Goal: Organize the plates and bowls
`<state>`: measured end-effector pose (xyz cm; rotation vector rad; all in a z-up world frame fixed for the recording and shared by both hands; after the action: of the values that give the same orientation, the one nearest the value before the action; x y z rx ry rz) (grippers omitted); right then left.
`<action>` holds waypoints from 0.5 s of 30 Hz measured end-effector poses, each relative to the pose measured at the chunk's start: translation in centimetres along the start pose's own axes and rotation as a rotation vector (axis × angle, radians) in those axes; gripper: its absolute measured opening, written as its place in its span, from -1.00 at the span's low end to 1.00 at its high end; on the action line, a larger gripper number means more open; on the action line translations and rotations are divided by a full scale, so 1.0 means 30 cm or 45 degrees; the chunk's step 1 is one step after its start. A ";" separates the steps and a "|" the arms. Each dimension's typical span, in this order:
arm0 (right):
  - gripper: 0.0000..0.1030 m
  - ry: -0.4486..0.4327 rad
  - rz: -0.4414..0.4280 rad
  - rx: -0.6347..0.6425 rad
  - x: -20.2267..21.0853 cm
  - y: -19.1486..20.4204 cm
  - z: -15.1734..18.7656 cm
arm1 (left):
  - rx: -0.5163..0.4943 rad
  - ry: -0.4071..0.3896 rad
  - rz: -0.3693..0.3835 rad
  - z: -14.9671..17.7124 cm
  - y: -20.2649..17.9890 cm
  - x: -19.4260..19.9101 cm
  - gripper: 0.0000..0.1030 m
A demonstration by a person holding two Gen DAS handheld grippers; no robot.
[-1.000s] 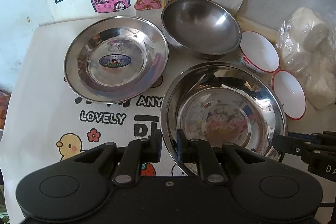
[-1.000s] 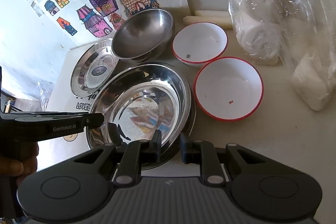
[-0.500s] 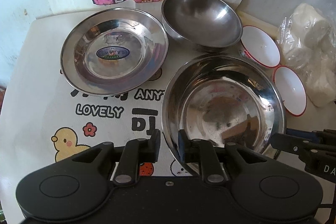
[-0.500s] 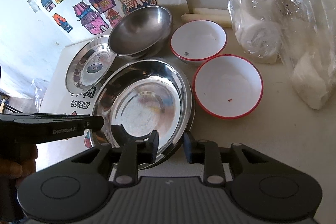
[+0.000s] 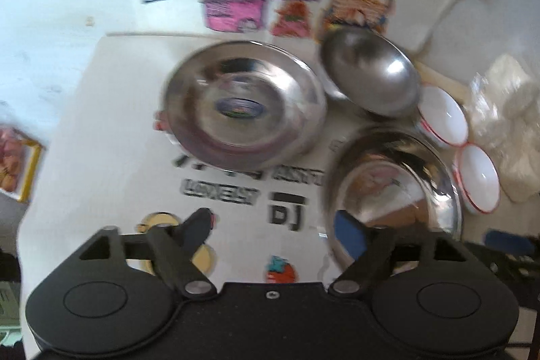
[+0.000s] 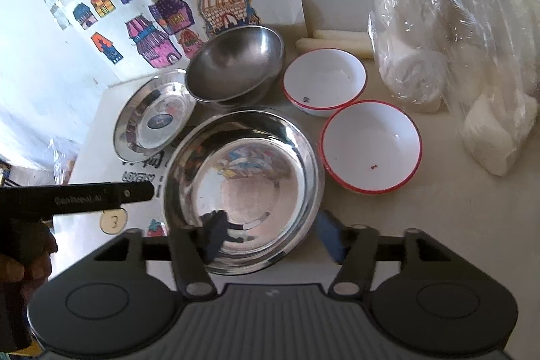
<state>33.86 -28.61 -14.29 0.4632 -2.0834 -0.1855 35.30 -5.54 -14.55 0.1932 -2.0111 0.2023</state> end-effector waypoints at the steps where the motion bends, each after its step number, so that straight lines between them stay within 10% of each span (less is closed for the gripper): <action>1: 0.58 -0.008 0.000 -0.004 0.004 0.009 0.005 | 0.022 -0.008 -0.011 -0.003 0.028 0.006 0.76; 5: 1.00 -0.037 0.009 -0.015 0.007 0.054 0.026 | 0.089 -0.014 -0.033 0.002 0.129 0.010 0.96; 15: 1.00 -0.161 -0.029 0.055 -0.023 0.229 0.002 | 0.172 -0.014 -0.046 -0.031 0.372 -0.014 0.98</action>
<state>32.41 -22.03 -12.72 0.5125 -2.2105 -0.1880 33.78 5.56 -15.16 0.3161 -2.0043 0.3151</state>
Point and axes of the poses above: each gripper's, at about its wrist camera, not at the fingertips, and x roughly against the way its jaws point, y to its left, z to its underside, the point moved 3 cm from there along -x, roughly the way its jaws point, and after that the axes turned 5 degrees about -z, right-handed, at the moved point
